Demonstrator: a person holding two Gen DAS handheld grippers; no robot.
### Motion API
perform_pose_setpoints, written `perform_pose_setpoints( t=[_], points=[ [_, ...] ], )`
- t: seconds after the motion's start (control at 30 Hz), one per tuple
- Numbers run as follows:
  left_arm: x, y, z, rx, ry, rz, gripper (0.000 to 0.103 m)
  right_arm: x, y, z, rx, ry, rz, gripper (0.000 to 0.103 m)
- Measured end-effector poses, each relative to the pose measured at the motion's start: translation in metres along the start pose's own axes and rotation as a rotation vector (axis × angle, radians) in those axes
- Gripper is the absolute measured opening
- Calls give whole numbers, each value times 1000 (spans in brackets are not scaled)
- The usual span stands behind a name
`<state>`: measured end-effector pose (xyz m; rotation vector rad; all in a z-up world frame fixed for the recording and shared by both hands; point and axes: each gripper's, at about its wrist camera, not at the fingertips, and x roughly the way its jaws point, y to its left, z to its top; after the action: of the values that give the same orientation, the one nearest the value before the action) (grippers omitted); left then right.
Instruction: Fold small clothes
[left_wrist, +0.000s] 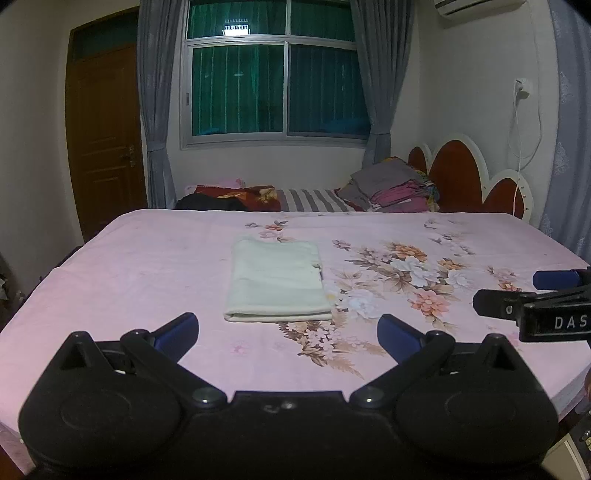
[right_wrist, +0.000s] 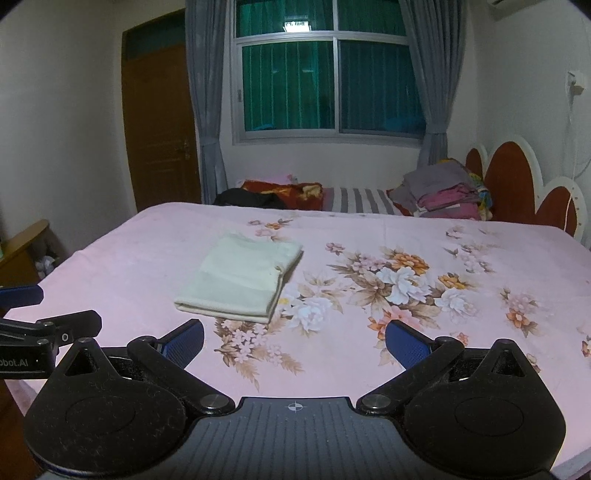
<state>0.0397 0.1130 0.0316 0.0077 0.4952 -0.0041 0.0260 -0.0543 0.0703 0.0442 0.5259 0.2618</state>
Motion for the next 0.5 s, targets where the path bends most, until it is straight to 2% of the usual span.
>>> perform_pose_setpoints(
  t=[0.5],
  points=[
    [1,0,1,14,0,-19,103,-6,-7,1,6,-4,-13,103]
  ],
)
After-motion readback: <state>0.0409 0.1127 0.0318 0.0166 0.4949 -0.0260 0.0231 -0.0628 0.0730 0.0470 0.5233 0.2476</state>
